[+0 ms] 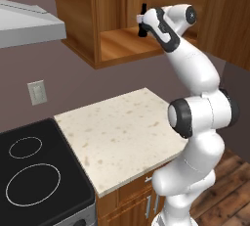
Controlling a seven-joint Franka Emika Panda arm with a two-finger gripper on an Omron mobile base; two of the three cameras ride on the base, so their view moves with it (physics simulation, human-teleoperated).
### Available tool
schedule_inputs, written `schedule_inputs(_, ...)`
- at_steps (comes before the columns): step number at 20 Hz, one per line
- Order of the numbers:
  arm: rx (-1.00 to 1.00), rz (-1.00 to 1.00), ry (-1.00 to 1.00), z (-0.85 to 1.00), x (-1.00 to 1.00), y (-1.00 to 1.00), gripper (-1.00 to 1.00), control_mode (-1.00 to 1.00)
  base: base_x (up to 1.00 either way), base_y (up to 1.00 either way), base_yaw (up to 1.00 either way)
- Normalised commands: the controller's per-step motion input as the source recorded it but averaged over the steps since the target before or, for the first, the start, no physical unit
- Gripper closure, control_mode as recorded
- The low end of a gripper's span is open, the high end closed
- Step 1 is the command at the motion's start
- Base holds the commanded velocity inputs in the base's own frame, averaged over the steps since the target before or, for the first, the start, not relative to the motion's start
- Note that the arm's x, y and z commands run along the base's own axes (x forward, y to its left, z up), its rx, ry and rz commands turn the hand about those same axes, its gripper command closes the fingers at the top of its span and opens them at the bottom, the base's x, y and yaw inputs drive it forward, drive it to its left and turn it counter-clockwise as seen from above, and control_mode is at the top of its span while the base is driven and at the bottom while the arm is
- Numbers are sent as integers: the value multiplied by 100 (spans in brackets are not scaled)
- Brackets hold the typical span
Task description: Pick the bottled drink from the counter and place it in the open cabinet.
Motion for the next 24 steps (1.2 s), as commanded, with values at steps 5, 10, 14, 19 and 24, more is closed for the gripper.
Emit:
schedule_inputs(5,0,0,-1,0,-73,0,-100,-100,0,0,0)
schedule_inputs(10,0,-4,0,8,-98,-17,-100,-100,0,0,0)
schedule_inputs(14,0,-7,0,7,-100,-29,-100,-100,0,0,0)
schedule_inputs(19,0,-8,0,7,-100,-19,-100,-100,0,0,0)
schedule_inputs(24,0,-5,9,16,-100,-6,-100,-100,0,0,0)
